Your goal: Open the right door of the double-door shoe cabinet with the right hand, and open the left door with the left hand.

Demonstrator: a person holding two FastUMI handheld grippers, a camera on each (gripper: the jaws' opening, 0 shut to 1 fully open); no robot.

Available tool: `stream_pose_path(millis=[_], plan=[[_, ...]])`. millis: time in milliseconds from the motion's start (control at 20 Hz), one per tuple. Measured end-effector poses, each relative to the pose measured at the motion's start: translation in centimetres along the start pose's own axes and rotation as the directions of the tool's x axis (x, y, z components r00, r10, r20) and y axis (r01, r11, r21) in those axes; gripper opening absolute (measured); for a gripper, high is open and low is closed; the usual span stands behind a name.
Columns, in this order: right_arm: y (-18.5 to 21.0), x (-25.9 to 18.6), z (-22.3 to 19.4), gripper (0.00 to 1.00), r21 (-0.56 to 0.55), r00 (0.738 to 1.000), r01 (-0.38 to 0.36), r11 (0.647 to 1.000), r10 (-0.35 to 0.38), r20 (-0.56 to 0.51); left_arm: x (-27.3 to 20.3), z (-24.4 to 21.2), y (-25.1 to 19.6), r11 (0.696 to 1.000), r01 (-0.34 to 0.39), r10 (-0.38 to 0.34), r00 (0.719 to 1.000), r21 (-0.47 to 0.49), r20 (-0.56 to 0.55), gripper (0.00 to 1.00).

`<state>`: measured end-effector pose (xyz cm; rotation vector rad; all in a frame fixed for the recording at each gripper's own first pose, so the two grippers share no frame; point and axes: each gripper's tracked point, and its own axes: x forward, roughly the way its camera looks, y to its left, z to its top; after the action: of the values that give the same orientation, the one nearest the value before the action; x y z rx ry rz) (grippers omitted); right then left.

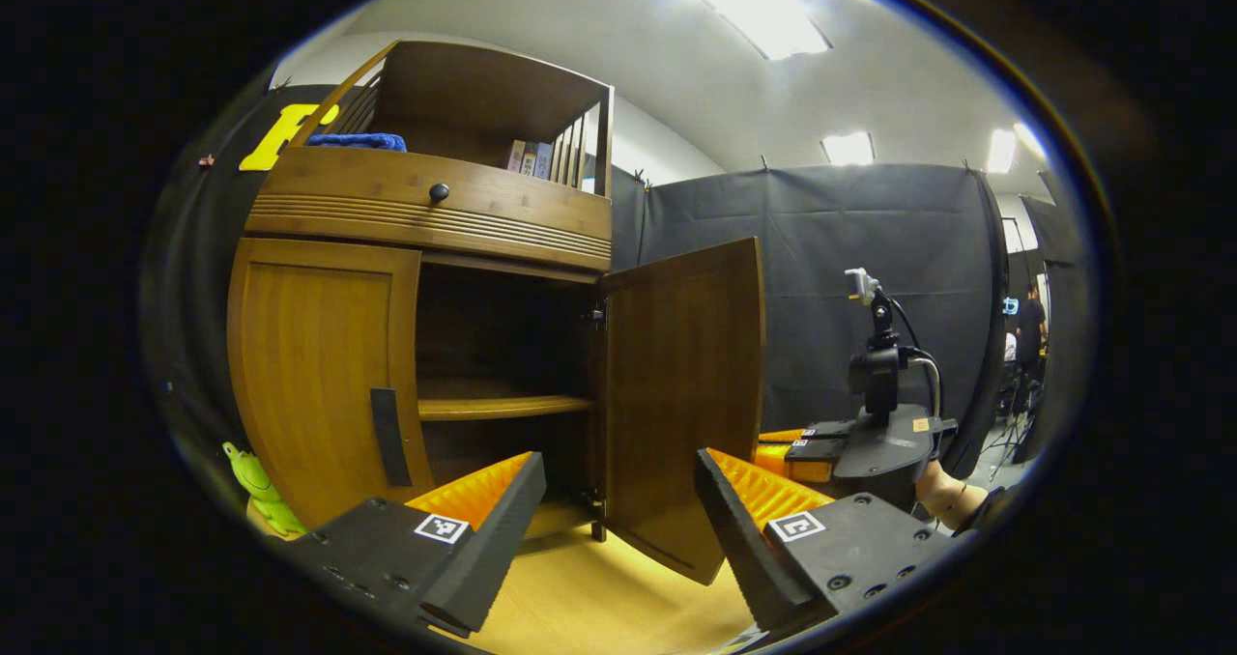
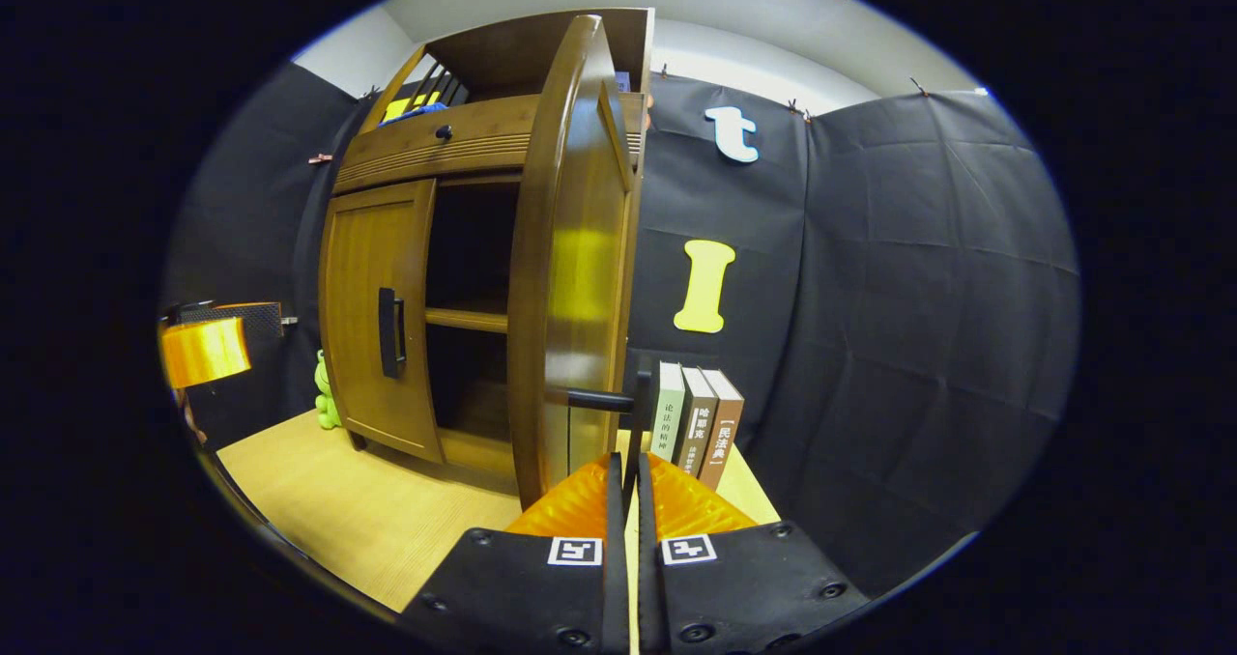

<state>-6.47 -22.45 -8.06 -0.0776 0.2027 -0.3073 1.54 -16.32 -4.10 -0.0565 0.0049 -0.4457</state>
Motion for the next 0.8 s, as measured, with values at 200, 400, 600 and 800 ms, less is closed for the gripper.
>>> stream_pose_path(millis=[200, 400, 600, 800], plan=[[-0.9, -0.2, -0.2, 0.07, -0.002, 1.000, 0.005, 1.000, -0.005, 0.001, 1.3, -0.3, 0.1, 1.000, 0.008, -0.008, 1.000, -0.005, -0.003, 0.97], [-1.5, -0.5, -0.3, 0.07, -0.005, 1.000, 0.012, 1.000, -0.012, 0.002, 2.2, -0.6, 0.9, 1.000, -0.017, 0.017, 1.000, 0.008, 0.002, 0.96], [-3.2, -0.9, -0.5, 0.07, -0.022, 0.999, 0.052, 0.998, -0.052, 0.003, 4.2, -1.2, 3.1, 0.996, -0.088, 0.088, 0.996, 0.008, -0.003, 0.96], [-4.5, -2.2, -0.6, 0.05, -0.050, 0.995, 0.100, 0.994, -0.100, -0.001, 5.2, -1.8, 2.9, 0.996, -0.088, 0.088, 0.996, -0.014, -0.019, 0.97]])
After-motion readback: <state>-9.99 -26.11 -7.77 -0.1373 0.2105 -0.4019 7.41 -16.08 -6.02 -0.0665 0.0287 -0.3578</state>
